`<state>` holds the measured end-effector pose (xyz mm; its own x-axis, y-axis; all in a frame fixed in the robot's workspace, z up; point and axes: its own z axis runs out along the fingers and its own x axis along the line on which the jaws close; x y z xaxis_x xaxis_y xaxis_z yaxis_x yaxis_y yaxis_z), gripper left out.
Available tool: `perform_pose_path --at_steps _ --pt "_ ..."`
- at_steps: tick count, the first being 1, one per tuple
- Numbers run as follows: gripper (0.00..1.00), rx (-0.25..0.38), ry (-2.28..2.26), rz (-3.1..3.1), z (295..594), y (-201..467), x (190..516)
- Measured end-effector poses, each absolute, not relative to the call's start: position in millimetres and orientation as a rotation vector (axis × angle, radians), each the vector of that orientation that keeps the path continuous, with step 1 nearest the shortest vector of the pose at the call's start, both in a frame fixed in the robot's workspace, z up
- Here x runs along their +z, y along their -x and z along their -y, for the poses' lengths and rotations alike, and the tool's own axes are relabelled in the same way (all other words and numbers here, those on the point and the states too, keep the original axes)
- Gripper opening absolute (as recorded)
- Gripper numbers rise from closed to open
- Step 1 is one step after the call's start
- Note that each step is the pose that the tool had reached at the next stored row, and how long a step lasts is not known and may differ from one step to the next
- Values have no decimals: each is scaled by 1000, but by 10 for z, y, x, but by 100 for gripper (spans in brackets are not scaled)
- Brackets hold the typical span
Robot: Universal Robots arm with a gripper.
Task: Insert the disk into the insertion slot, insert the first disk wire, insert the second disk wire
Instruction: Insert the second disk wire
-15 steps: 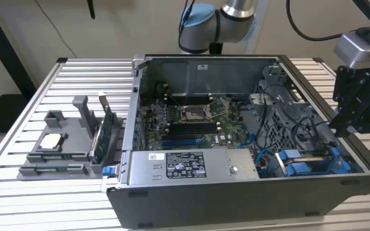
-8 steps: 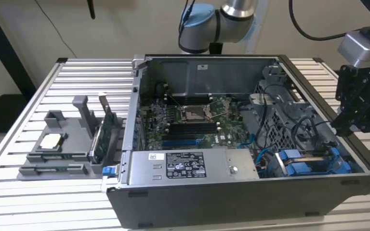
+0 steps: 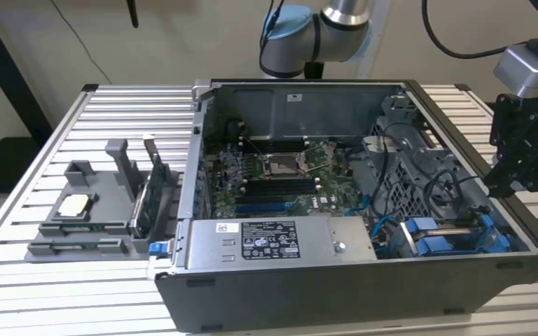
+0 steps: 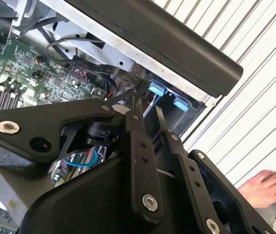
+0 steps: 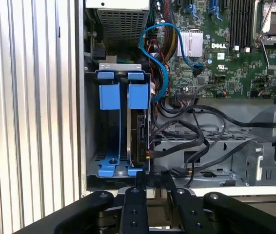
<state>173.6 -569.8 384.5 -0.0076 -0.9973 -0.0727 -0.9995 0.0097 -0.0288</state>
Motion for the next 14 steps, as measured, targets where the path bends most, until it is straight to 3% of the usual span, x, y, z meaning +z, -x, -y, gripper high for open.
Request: perform_pose_path --at_steps 14 --pt "27 72 2171 -2191 5686 -1802 3817"
